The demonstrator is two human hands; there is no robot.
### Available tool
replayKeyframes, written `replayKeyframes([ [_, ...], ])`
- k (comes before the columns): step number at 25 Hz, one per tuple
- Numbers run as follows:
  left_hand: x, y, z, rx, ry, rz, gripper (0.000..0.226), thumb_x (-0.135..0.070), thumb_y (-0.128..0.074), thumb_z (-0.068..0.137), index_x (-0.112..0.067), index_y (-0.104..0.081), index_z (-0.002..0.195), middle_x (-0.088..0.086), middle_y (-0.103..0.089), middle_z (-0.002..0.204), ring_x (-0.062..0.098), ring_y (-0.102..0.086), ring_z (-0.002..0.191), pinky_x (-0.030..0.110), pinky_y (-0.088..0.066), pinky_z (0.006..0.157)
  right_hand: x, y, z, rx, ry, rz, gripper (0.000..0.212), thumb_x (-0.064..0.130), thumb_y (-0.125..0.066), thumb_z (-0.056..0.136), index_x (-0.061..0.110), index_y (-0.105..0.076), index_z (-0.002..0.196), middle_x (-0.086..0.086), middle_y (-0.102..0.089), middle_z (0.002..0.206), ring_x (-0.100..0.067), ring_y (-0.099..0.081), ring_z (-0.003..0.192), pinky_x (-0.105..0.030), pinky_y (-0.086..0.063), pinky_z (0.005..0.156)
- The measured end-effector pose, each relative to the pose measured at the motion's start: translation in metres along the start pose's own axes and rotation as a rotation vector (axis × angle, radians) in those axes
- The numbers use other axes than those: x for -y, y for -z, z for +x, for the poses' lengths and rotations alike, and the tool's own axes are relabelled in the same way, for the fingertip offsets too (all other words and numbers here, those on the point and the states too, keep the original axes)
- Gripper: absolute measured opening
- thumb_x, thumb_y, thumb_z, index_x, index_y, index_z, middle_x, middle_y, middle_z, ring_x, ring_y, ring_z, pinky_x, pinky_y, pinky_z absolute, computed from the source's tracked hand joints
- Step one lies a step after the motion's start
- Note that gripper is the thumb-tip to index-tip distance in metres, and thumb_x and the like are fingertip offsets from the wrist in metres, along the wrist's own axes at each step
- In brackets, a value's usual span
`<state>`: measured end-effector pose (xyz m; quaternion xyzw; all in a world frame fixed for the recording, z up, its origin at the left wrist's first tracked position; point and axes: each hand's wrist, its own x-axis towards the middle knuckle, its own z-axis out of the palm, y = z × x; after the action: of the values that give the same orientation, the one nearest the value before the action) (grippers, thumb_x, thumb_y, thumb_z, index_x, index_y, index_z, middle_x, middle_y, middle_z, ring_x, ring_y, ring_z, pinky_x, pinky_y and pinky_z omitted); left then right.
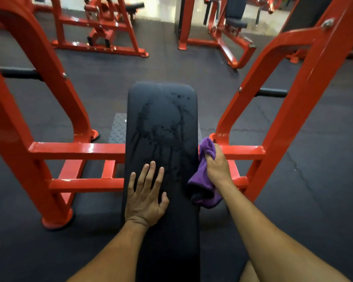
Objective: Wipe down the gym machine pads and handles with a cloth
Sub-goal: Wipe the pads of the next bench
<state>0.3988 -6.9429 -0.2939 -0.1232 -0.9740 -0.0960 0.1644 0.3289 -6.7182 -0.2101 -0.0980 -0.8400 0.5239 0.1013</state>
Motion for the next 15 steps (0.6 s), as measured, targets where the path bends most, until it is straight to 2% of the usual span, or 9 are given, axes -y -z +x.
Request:
replayKeyframes([
  [2, -0.002, 0.014, 0.002, 0.086, 0.018, -0.003, 0.08, -0.044, -0.05, 0.083, -0.019, -0.04, 0.158, 0.006, -0.024, 0.169, 0.025, -0.024, 0.156, 0.056, -0.019, 0.124, 0.013, 0.021, -0.025, 0.02, 0.06, -0.09, 0.042, 0.004, -0.051, 0.096, 0.014, -0.058, 0.136, 0.002, -0.063, 0.125, -0.019, -0.059, 0.119, -0.021, -0.04, 0.097],
  [5, -0.003, 0.038, 0.028, 0.093, 0.047, -0.041, 0.066, -0.047, -0.046, 0.089, -0.018, -0.051, 0.148, 0.004, -0.037, 0.158, 0.03, -0.045, 0.145, 0.053, -0.026, 0.12, 0.023, 0.025, -0.065, 0.046, 0.213, -0.126, 0.044, 0.014, -0.051, 0.09, 0.017, -0.058, 0.133, 0.0, -0.062, 0.131, -0.015, -0.058, 0.123, -0.033, -0.044, 0.106],
  [7, -0.004, 0.047, 0.068, 0.029, 0.043, -0.048, 0.067, -0.048, -0.043, 0.094, -0.018, -0.046, 0.153, 0.006, -0.034, 0.163, 0.028, -0.038, 0.15, 0.054, -0.025, 0.122, 0.018, 0.01, -0.068, -0.001, 0.23, -0.086, 0.039, 0.009, -0.052, 0.095, 0.019, -0.057, 0.132, -0.001, -0.06, 0.129, -0.008, -0.054, 0.12, -0.031, -0.042, 0.106],
  [9, -0.004, 0.038, 0.094, 0.002, 0.009, -0.029, 0.072, -0.048, -0.043, 0.094, -0.02, -0.036, 0.16, 0.005, -0.023, 0.17, 0.024, -0.022, 0.157, 0.058, -0.02, 0.124, 0.008, -0.011, -0.052, -0.091, 0.111, -0.01, 0.04, 0.004, -0.053, 0.099, 0.02, -0.053, 0.136, 0.0, -0.058, 0.128, -0.007, -0.053, 0.117, -0.025, -0.041, 0.102],
  [11, -0.002, 0.019, 0.102, -0.078, -0.01, -0.021, 0.075, -0.047, -0.045, 0.091, -0.022, -0.034, 0.161, 0.005, -0.019, 0.171, 0.024, -0.018, 0.158, 0.06, -0.019, 0.124, 0.001, -0.028, -0.018, -0.144, -0.011, 0.05, 0.041, 0.005, -0.052, 0.1, 0.019, -0.052, 0.138, 0.004, -0.057, 0.126, -0.013, -0.055, 0.12, -0.022, -0.039, 0.099],
  [15, 0.001, 0.008, 0.096, -0.166, -0.037, 0.024, 0.077, -0.045, -0.046, 0.088, -0.019, -0.037, 0.159, 0.009, -0.022, 0.17, 0.027, -0.023, 0.157, 0.062, -0.021, 0.123, 0.034, -0.052, 0.055, -0.248, 0.251, -0.043, 0.035, 0.003, -0.052, 0.093, 0.016, -0.06, 0.124, -0.001, -0.059, 0.117, -0.015, -0.057, 0.107, -0.026, -0.044, 0.093],
])
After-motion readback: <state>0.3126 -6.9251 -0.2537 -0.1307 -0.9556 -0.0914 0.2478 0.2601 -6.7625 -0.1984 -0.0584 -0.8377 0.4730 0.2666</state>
